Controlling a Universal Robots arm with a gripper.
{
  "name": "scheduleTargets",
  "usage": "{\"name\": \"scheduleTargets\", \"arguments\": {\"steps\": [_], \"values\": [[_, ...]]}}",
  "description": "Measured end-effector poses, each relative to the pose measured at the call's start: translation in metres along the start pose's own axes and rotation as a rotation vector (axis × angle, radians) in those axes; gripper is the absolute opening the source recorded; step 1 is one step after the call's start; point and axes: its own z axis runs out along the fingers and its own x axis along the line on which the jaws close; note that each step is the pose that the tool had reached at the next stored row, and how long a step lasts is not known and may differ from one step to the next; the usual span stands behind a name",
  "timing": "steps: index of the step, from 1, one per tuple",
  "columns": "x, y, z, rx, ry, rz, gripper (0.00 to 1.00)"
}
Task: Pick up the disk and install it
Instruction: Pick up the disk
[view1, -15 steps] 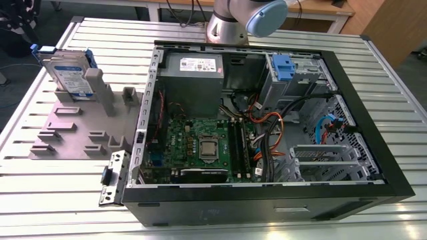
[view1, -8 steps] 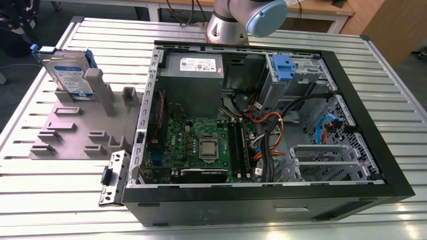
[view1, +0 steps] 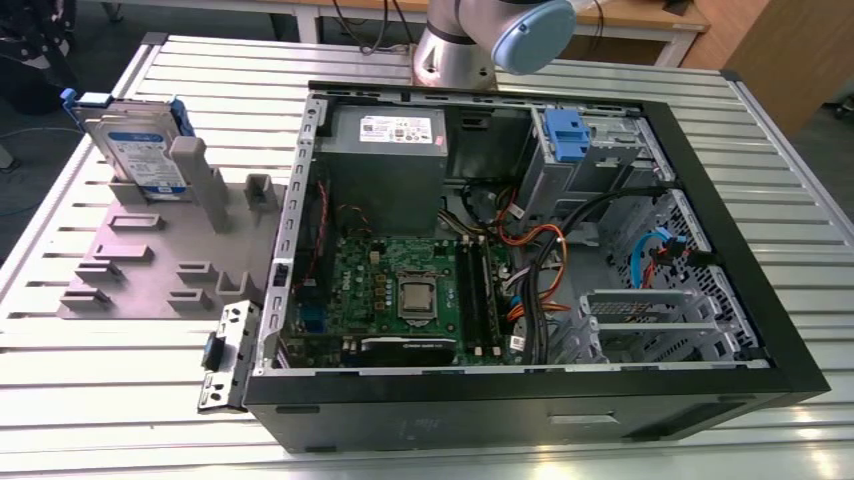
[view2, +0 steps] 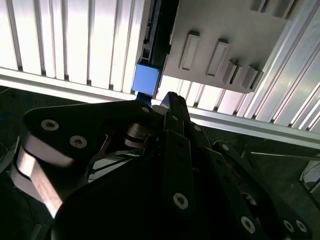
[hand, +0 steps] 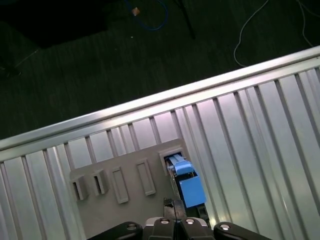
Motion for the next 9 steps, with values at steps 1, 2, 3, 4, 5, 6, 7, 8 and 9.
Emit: {"name": "scheduleTargets", "arguments": {"steps": [1,2,3,4,5,6,7,8,9], "values": [[0.0000,0.0000,0.0001,0.0001,-0.0011,-0.001,0.11],[0.0001,0.0000,0.0002,0.0001,-0.0018,-0.002,0.11],[0.0001,-0.0001,0.0002,0.0000,-0.0025,-0.003,0.11],[0.0001,0.0000,0.0002,-0.0001,-0.0035,-0.005,0.11],[0.0001,0.0000,0.0002,-0.0003,-0.0042,-0.012,0.11],[0.0001,0.0000,0.0002,-0.0004,-0.0042,-0.024,0.11],[0.0001,0.0000,0.0003,-0.0005,-0.0040,-0.037,0.11],[0.0001,0.0000,0.0003,-0.0007,-0.0038,-0.051,0.11],[0.0001,-0.0001,0.0004,-0.0009,-0.0036,-0.065,0.11]]}}
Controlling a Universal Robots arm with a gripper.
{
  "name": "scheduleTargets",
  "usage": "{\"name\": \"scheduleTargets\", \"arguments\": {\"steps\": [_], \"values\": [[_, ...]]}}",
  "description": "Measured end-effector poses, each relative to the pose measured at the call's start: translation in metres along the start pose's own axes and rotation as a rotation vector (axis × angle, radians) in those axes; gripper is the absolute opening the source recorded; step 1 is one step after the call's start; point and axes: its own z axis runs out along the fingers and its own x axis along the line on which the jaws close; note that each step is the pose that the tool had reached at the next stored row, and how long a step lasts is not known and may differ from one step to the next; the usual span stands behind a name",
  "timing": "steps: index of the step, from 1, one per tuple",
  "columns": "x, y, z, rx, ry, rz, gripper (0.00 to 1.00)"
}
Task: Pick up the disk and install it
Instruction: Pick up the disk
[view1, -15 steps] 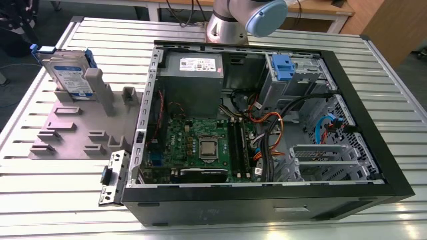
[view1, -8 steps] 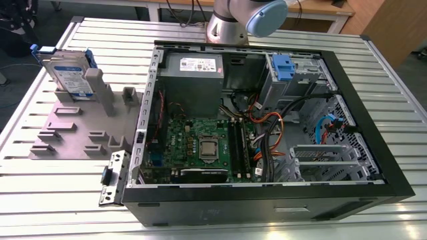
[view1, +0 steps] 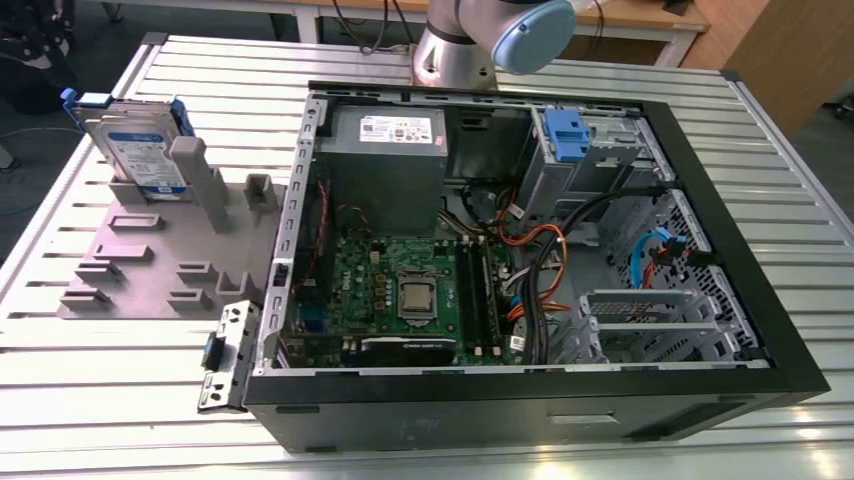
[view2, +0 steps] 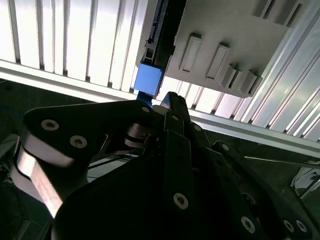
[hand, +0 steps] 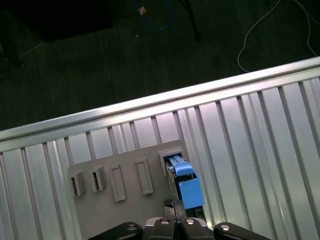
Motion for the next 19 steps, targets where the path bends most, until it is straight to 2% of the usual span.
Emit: {"name": "scheduleTargets", "arguments": {"steps": [5,19], "values": [[0.0000,0.0000,0.0004,-0.0007,0.0022,-0.062,0.11],[-0.0013,0.0003,0.0008,-0.0008,0.0024,-0.065,0.11]]}}
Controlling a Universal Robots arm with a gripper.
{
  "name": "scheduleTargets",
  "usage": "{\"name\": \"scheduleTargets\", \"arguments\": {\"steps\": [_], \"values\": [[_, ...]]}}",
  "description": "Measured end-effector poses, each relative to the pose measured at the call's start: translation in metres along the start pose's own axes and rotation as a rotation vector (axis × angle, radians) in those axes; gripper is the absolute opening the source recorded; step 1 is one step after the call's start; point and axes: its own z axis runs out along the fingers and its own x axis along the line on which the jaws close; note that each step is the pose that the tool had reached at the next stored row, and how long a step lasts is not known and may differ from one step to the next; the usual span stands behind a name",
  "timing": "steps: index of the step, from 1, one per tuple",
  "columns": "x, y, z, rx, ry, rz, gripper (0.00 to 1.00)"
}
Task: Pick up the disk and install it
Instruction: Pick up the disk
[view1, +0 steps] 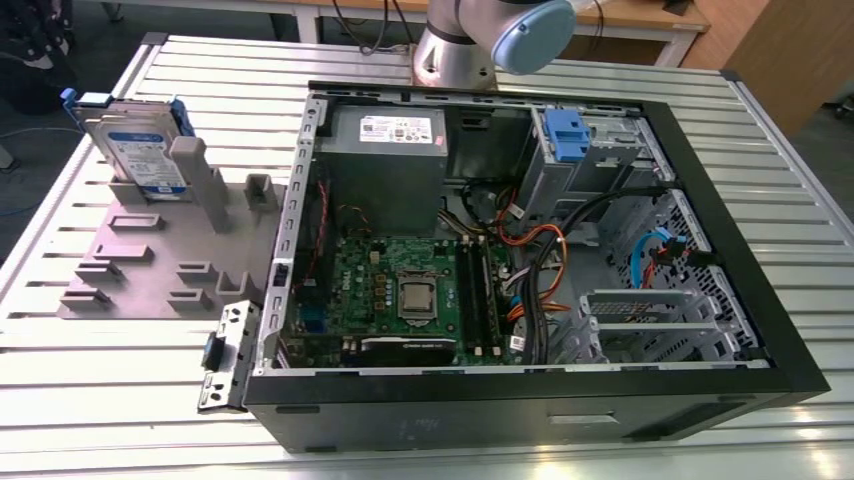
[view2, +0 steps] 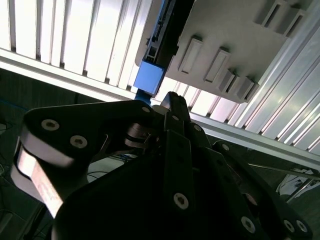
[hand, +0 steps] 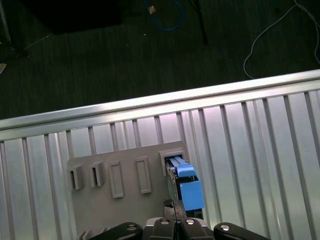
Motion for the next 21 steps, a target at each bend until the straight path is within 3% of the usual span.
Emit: {"name": "scheduleTargets", "arguments": {"steps": [3,5,8,9,14,16,17,21], "values": [[-0.0023,0.0004,0.0007,-0.0001,0.0001,0.000,0.17],[-0.0032,0.0005,0.0016,0.0001,-0.0001,0.000,0.29],[-0.0041,0.0006,0.0039,-0.0002,0.0001,0.000,0.35],[-0.0045,0.0006,0.0052,-0.0001,0.0001,0.000,0.42],[-0.0059,0.0007,0.0102,-0.0003,0.0005,-0.009,0.42],[-0.0062,0.0006,0.0115,-0.0006,0.0011,-0.027,0.42],[-0.0063,0.0006,0.0121,-0.0008,0.0015,-0.036,0.49],[-0.0068,0.0006,0.0154,-0.0016,0.0031,-0.072,0.49]]}}
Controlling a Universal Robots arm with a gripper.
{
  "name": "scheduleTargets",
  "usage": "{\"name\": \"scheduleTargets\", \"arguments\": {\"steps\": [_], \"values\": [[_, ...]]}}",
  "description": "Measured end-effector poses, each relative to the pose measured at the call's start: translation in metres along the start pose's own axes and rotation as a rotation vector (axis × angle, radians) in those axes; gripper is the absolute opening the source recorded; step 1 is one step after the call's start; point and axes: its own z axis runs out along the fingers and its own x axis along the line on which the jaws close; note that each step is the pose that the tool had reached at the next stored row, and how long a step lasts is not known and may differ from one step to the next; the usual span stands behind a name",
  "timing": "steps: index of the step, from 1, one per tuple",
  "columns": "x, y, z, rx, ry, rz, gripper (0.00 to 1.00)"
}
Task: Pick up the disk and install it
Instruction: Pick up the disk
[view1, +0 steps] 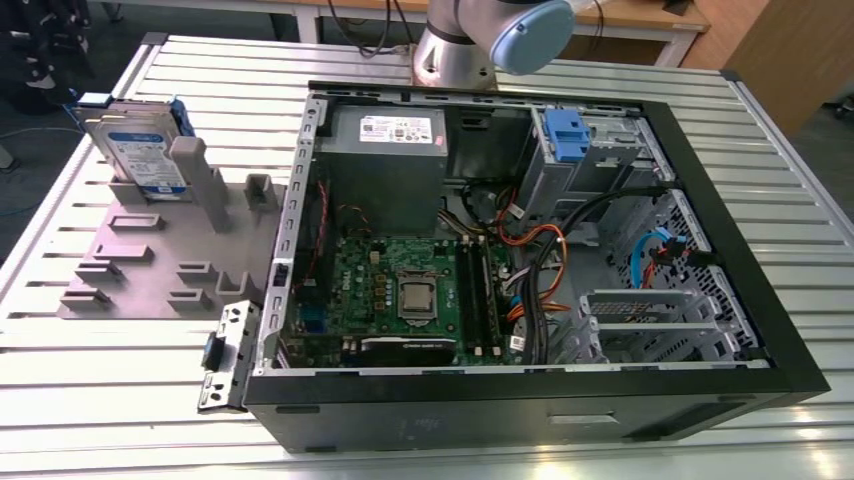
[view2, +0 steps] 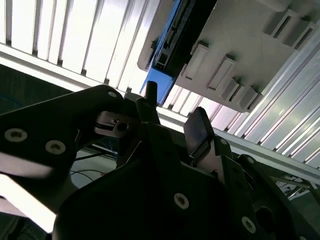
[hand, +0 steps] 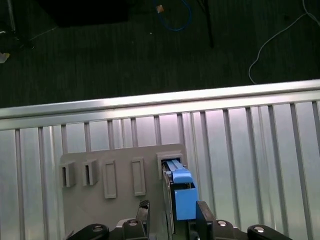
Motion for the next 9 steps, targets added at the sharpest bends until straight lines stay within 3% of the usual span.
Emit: {"name": "scheduleTargets", "arguments": {"steps": [4,9], "values": [[-0.0010,0.0000,0.0025,-0.0006,0.0010,-0.023,0.49],[-0.0010,0.0000,0.0031,-0.0006,0.0010,-0.024,0.49]]}}
